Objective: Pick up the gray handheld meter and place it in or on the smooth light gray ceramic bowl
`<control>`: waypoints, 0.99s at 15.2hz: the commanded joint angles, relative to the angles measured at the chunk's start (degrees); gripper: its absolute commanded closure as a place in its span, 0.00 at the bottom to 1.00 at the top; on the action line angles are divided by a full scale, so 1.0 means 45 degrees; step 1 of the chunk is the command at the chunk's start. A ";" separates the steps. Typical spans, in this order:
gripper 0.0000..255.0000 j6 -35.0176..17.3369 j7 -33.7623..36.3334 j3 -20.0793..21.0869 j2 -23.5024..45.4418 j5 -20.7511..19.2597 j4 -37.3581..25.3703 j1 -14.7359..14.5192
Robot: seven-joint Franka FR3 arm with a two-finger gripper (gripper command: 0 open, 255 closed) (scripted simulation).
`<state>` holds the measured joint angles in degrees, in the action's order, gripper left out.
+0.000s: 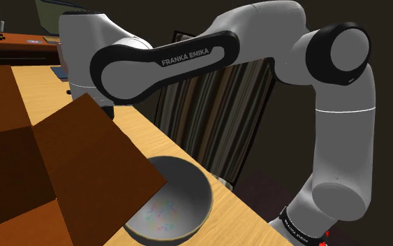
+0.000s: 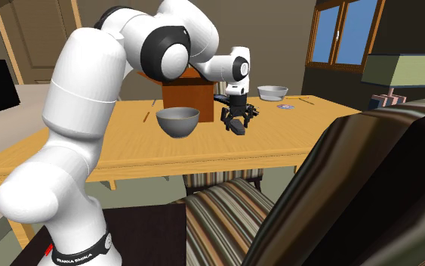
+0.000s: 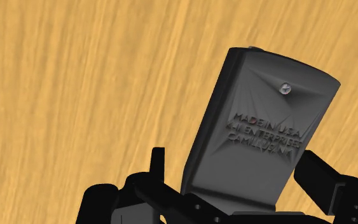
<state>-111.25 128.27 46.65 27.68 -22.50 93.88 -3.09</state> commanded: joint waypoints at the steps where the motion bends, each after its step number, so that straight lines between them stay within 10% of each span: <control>1: 0.00 -0.0003 0.0001 -0.0002 0.0004 -0.0003 -0.0002 -0.0002; 3: 0.00 -0.0001 0.0001 -0.0001 0.0002 -0.0002 -0.0001 -0.0001; 4: 1.00 -0.0001 0.0001 -0.0001 0.0002 -0.0002 -0.0001 -0.0001; 15: 1.00 0.0277 -0.0071 0.0062 -0.0106 0.0100 -0.0205 0.0015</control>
<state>-110.61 128.07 46.82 27.37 -22.23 93.40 -3.01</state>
